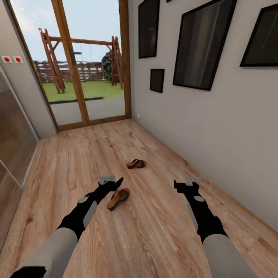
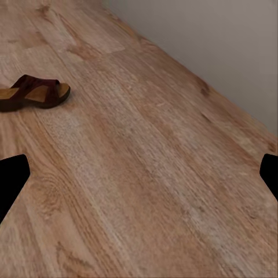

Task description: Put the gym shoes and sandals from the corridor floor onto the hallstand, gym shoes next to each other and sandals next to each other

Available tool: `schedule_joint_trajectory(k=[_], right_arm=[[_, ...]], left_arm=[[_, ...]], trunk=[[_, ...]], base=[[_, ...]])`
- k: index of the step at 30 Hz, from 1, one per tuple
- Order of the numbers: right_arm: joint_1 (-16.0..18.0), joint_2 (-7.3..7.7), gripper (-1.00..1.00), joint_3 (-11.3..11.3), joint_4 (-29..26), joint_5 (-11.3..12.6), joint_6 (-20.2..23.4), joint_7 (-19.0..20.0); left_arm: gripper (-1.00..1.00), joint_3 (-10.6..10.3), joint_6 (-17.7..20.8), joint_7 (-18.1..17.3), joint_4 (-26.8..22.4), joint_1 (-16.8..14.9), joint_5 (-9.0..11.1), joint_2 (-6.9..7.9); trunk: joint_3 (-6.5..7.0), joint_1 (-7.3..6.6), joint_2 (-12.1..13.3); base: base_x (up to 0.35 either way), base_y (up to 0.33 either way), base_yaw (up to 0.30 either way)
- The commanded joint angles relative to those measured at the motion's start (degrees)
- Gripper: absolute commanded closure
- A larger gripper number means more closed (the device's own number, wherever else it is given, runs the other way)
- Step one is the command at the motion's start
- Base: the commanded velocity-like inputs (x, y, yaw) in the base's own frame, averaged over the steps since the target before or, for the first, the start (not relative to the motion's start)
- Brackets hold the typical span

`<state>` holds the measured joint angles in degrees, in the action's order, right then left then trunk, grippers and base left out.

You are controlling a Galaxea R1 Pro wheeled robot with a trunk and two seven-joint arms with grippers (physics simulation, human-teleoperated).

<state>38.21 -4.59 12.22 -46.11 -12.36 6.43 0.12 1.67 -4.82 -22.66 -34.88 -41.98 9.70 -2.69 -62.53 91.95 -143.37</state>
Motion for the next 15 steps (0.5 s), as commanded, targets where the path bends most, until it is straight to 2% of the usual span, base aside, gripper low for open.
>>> schedule_joint_trajectory(k=[1, 15], right_arm=[[0.0, -0.07, -1.0, 0.2, -0.1, -0.6, 0.3, 0.0], [0.0, -0.06, -1.0, 0.2, -0.1, -0.6, 0.3, 0.0]], left_arm=[[-1.0, 0.2, 0.0, -0.4, 0.1, 0.0, 0.3, -0.03], [-1.0, 0.2, 0.0, -0.4, 0.1, 0.0, 0.3, -0.03]], trunk=[[-0.05, 0.01, 0.0], [-0.05, 0.01, 0.0]], base=[[0.182, 0.281, 0.0], [0.18, 0.286, 0.0]])
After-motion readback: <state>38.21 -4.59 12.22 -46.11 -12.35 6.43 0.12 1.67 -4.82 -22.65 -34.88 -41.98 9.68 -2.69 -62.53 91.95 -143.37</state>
